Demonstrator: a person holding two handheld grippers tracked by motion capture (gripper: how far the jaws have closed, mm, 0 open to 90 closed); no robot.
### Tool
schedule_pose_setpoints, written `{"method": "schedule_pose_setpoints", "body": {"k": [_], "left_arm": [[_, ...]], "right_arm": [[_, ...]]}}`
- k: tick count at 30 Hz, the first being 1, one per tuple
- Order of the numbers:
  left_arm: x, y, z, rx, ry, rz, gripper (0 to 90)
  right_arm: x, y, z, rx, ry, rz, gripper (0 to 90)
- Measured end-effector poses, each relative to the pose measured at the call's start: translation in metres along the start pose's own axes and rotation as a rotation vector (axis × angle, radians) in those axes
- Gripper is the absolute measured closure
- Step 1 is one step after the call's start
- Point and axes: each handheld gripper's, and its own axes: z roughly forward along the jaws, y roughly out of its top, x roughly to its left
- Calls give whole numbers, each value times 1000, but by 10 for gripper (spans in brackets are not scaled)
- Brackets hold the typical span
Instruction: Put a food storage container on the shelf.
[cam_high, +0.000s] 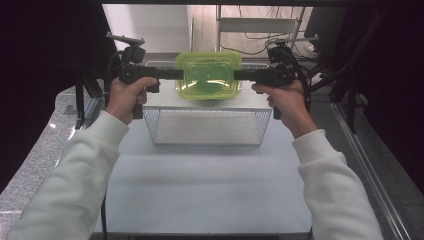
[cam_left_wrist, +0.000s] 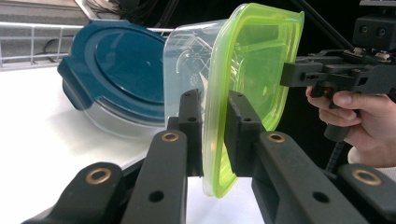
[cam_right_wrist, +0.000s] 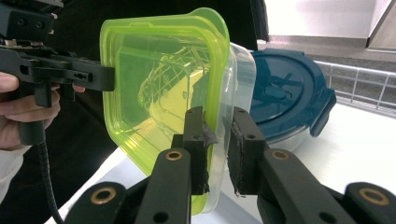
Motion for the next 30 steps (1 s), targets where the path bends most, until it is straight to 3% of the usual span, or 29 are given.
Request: {"method": "schedule_pose_setpoints", "body": {"k": [7,17,24,30], "left_arm": [[7,15,6,6,10,-25,787],[24,32,21,36,24,-87,789],[36,37,33,73,51,-119,793],[47,41,38,61,31,-168,791]], "right_arm": [[-7,14,6,5,-3,24,784],[-26,31,20,41,-15,98,787],[-42,34,33,78,-14,180,787],[-54,35,42,93,-12,234,781]]}}
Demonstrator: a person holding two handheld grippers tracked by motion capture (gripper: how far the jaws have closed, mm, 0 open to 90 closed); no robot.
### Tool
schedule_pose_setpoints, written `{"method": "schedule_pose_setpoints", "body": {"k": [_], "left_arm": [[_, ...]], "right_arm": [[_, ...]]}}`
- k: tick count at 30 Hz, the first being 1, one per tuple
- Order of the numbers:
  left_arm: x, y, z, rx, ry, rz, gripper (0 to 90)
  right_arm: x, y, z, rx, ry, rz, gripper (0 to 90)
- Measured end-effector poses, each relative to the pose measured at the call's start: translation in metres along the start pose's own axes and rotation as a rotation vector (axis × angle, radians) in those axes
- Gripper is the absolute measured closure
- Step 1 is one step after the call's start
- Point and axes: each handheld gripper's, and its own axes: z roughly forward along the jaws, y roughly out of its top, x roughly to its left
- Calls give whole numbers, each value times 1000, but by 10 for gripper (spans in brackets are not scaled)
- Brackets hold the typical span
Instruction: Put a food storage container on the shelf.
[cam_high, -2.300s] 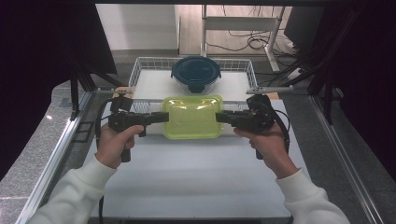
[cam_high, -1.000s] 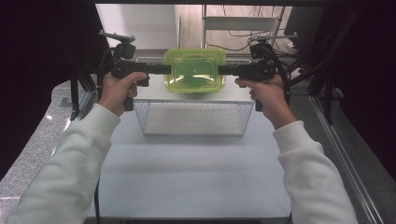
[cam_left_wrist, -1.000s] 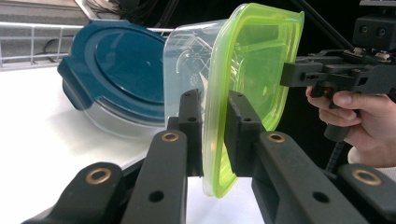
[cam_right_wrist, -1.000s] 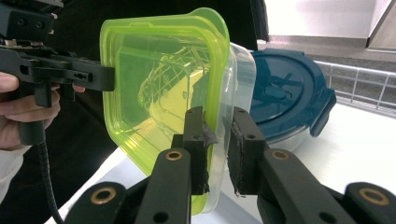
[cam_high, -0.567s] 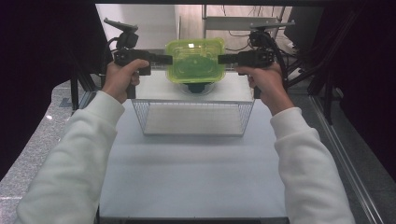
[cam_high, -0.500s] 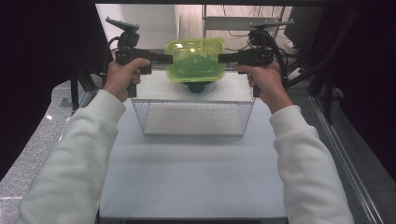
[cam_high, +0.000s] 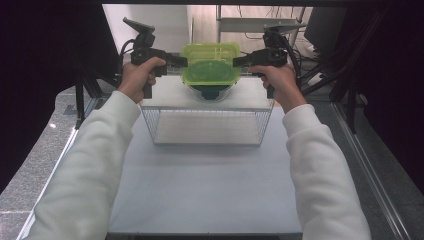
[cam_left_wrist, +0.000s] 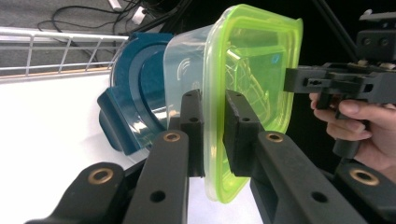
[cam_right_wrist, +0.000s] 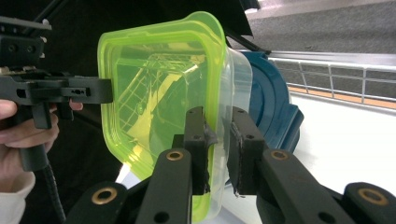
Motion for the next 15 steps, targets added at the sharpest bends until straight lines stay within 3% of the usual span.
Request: {"method": "schedule_pose_setpoints", "body": {"k": [7,15], "left_arm": [[12,9,7,0,-14,-67,781],[30,12,16,-14,-55,-146,740]], "right_arm": [[-9,8,9,13,12,48,757],[-28,9,23,-5,60,162,719]]}}
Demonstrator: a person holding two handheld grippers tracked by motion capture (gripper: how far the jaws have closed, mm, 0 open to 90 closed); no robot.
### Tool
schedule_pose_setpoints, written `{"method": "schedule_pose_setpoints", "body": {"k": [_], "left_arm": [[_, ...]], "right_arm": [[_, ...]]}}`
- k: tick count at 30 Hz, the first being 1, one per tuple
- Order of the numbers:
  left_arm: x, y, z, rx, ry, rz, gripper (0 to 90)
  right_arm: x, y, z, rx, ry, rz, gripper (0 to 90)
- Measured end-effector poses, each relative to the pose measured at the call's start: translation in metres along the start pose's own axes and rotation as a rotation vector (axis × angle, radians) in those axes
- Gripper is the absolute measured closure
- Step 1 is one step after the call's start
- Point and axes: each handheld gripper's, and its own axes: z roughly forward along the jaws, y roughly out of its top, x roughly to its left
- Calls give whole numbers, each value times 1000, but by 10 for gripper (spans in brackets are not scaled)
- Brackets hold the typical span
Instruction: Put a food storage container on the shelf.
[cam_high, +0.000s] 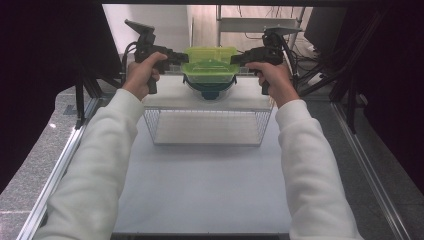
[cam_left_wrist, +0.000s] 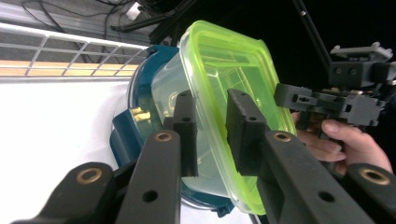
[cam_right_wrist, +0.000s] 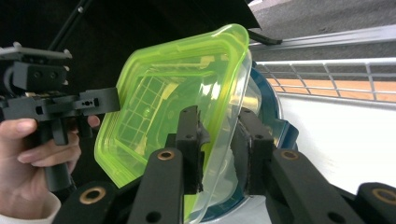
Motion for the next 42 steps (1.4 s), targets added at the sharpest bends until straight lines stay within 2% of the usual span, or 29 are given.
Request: {"method": "schedule_pose_setpoints", "body": {"k": [5,8,10,11,12,14,17,19,23,26,28,31,34,38,42], "left_arm": [[6,-1,2,-18,-28,-16,726],[6,-1,3,-17,-27,0,706],[6,-2,5,-18,-8,22,621],[6,-3,6,-23,0,36,584],[5,-4,7,-48,7,45,532],[4,-4,5,-86,2,41,371],[-3,-6,-1,-124,10,82,284],[-8,-8,-7,-133,5,116,243],[-17,-14,-21,-143,41,192,217],[-24,-23,-29,-143,87,268,212],[-25,-30,-33,-137,97,300,210],[-25,-43,-37,-142,117,330,200],[-24,-56,-44,-156,116,348,194],[-22,-77,-53,-147,117,376,188],[-23,-103,-62,-141,145,425,186]], "right_arm": [[-3,0,2,-14,11,22,704],[-3,-1,2,-22,7,26,665],[-2,-3,2,-28,-23,23,597],[-2,-4,2,-33,-23,21,559],[-2,-4,2,-43,-19,19,515],[-1,-6,1,-65,-27,11,425],[2,-6,-5,-92,-33,-10,361],[7,-7,-14,-110,-35,-49,331],[13,-13,-32,-98,-61,-136,304],[14,-20,-44,-91,-77,-191,295],[13,-24,-48,-86,-81,-232,291],[12,-33,-53,-81,-82,-296,287],[12,-44,-57,-83,-78,-360,278],[10,-65,-60,-85,-73,-411,265],[8,-90,-67,-99,-93,-455,258]]}}
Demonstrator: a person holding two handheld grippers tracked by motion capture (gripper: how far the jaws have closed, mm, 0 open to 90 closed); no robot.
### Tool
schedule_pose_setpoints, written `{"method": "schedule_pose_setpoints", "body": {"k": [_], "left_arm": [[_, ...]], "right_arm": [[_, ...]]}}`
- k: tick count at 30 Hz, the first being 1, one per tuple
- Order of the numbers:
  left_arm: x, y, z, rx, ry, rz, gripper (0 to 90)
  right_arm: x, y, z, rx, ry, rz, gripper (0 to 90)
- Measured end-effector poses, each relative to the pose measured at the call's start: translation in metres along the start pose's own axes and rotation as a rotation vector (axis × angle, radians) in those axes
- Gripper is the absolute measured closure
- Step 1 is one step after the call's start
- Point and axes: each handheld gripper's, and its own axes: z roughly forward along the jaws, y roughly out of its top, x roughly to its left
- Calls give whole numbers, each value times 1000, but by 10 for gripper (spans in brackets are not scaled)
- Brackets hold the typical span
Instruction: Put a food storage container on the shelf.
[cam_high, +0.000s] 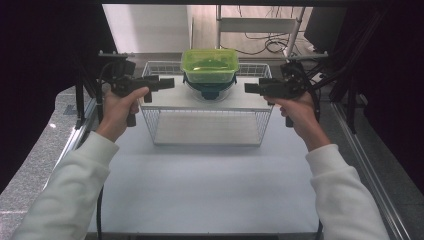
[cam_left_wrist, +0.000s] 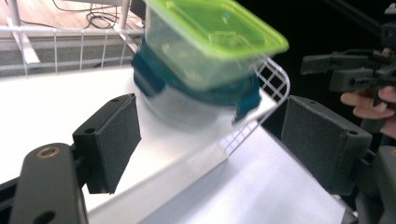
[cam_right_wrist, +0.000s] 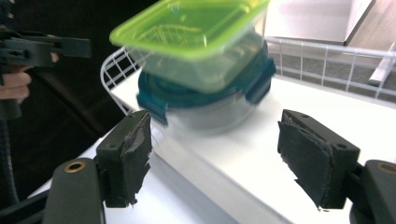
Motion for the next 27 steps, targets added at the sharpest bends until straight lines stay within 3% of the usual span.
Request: {"method": "schedule_pose_setpoints", "body": {"k": [5,9,13,18,23,27], "left_arm": [[-13,-37,-16,15,51,65,186],[-16,-75,-26,34,61,82,183],[-14,-115,-29,56,85,104,183],[-7,-168,-23,122,114,94,181],[-1,-202,-19,165,134,86,180],[2,-216,-16,199,164,104,181]], "right_arm": [[9,-33,-17,-12,-53,-68,257],[11,-67,-29,-21,-80,-95,257],[7,-104,-32,-6,-77,-83,257],[-2,-147,-32,17,-86,-44,257],[-4,-187,-29,80,-118,-45,257],[-7,-212,-27,121,-124,-24,257]]}}
